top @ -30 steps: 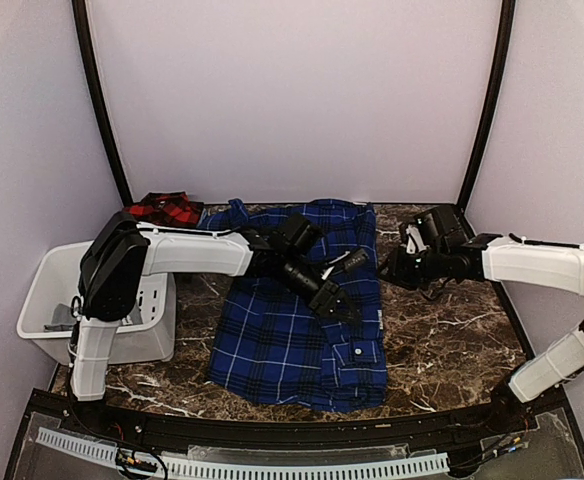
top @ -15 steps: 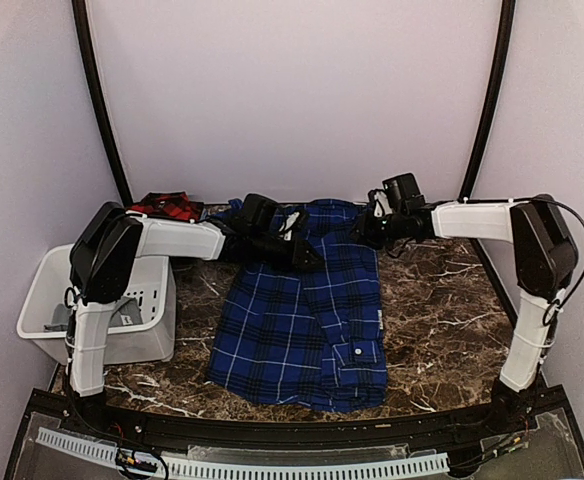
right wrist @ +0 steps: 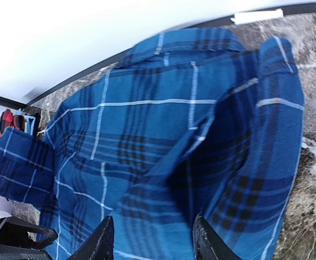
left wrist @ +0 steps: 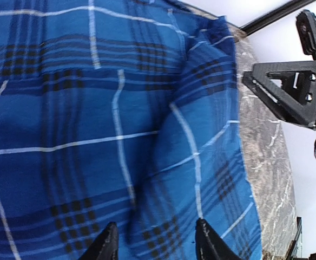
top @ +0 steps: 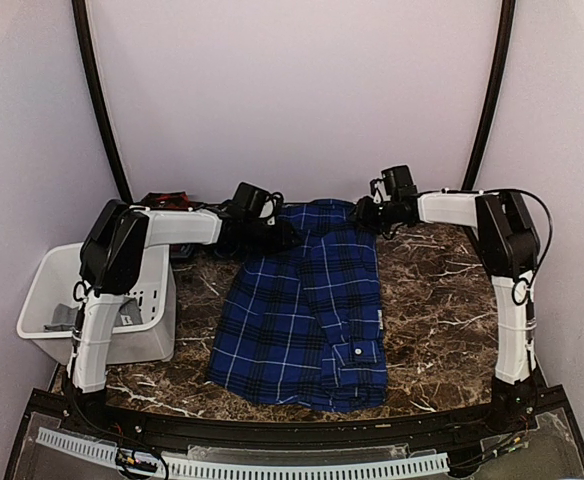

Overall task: Fold and stack the long sleeve shirts
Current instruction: Adjust the 1/3-folded shirt at the center of the board.

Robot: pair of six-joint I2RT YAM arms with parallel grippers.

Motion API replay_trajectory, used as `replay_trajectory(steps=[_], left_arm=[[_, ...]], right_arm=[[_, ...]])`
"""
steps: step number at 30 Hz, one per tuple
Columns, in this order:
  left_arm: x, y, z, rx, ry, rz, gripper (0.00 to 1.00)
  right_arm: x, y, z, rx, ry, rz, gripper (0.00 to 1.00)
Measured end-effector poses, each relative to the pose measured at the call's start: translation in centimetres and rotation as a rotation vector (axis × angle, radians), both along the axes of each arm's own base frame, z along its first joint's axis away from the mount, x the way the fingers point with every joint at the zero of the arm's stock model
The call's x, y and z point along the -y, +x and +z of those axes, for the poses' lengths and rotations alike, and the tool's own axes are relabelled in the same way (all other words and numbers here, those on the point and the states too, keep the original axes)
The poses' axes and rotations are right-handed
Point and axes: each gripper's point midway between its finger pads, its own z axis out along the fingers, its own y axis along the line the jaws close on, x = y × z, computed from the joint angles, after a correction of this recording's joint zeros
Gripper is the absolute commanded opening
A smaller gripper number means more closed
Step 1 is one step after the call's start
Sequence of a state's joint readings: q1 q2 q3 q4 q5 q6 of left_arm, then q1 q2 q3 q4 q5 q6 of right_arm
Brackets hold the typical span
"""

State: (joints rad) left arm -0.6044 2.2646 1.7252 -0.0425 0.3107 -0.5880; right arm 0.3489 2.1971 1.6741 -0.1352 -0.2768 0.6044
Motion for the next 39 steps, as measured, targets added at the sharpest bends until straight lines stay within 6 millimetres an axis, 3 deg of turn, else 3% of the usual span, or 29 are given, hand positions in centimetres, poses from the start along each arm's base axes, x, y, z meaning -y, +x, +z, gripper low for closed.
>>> replay_trajectory(steps=[6,15,20,26,36,39], left_arm=[[-0.3,-0.1,-2.8,-0.069,0.034,-0.002,0.52],[0.0,-1.3,-4.4,-0.138,0.036,-0.027,0.51],[0.3,-1.5,-4.5,-0.16,0.018,-0.031,0.43],[0.6,-1.9,-5.2,-0.194,-0.001,-0.04,0.33],[1.1,-2.2,-5.3,-0.221,-0.034,-0.05,0.03],[1.3,-2.3,-5.2,-0.222,-0.041,-0.055,0.0]], right_arm=[[0.8,1.4,-2.6,-0.051,0.03,0.009,0.47],[-1.2,2.9,-4.5,-0.088,0.104,0.066,0.43],[-1.6,2.7,-5.4,-0.123,0.138,0.073,0.34],[-2.2,3.4,-4.4,-0.105,0.181,0.082,0.24],[-3.4,4.2,-3.9,-0.087,0.251,0.125,0.1],[-3.7,4.1,-3.8,-0.088,0.264,0.14,0.04]])
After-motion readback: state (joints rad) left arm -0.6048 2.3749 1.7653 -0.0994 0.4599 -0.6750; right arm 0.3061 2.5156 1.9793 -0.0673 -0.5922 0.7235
